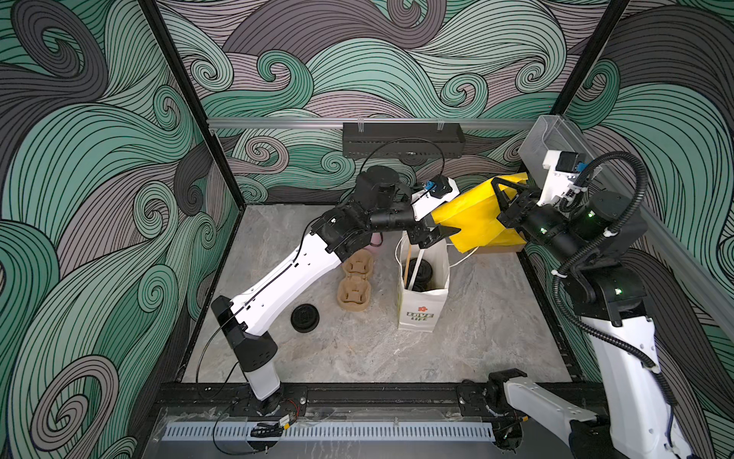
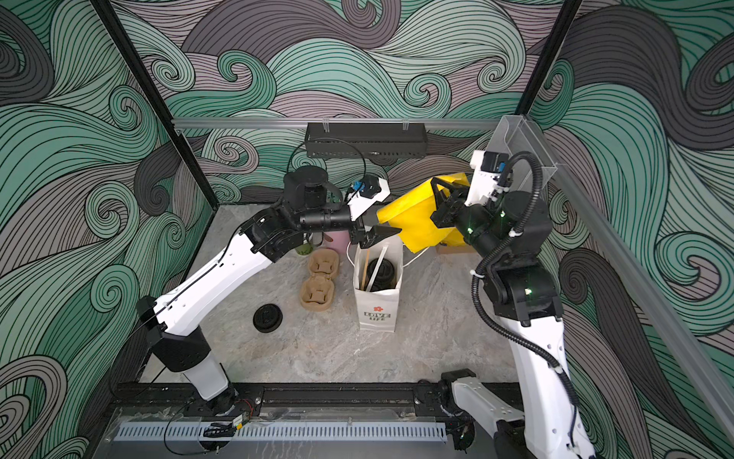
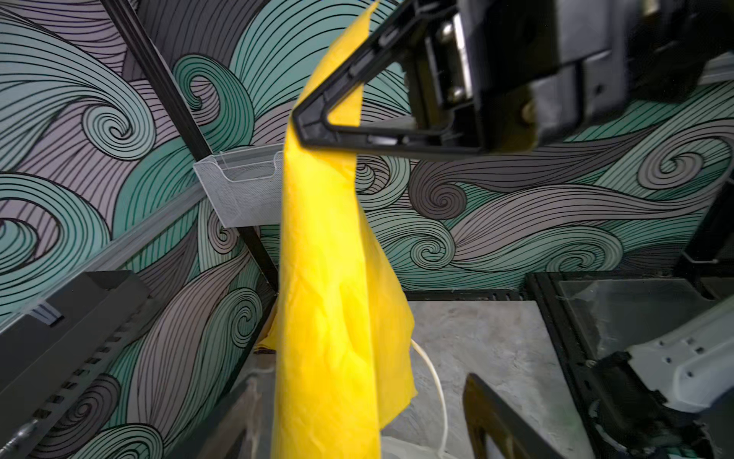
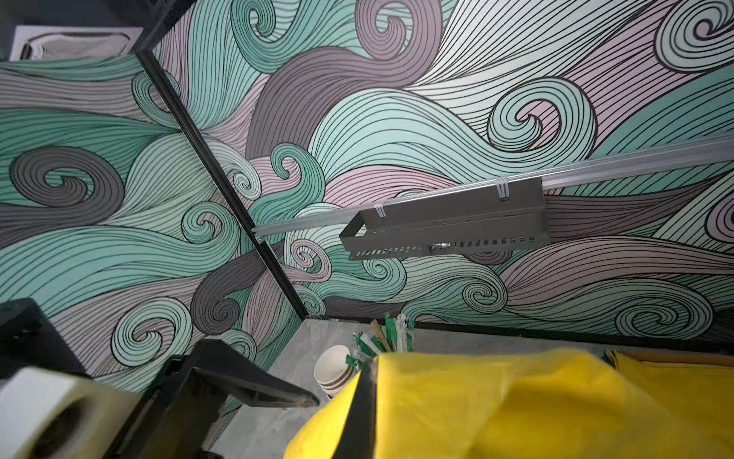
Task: Pack the takeout coffee
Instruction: 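Grasp the yellow napkin with the left gripper and release it from the right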
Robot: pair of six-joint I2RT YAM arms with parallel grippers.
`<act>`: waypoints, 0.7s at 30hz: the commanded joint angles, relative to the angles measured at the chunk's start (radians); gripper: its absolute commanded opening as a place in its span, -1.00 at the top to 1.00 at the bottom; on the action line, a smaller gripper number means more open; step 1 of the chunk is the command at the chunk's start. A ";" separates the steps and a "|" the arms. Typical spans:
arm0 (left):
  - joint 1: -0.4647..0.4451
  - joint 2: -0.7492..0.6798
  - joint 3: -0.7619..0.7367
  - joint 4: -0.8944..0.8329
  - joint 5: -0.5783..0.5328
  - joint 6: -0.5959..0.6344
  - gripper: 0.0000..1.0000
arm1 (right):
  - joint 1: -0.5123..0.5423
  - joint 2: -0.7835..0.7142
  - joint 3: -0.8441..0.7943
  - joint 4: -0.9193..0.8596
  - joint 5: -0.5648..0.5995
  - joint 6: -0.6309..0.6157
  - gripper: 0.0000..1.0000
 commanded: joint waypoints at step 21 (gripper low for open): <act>0.102 0.074 0.206 -0.222 0.173 -0.320 0.21 | 0.048 0.132 0.156 0.012 -0.505 -0.171 1.00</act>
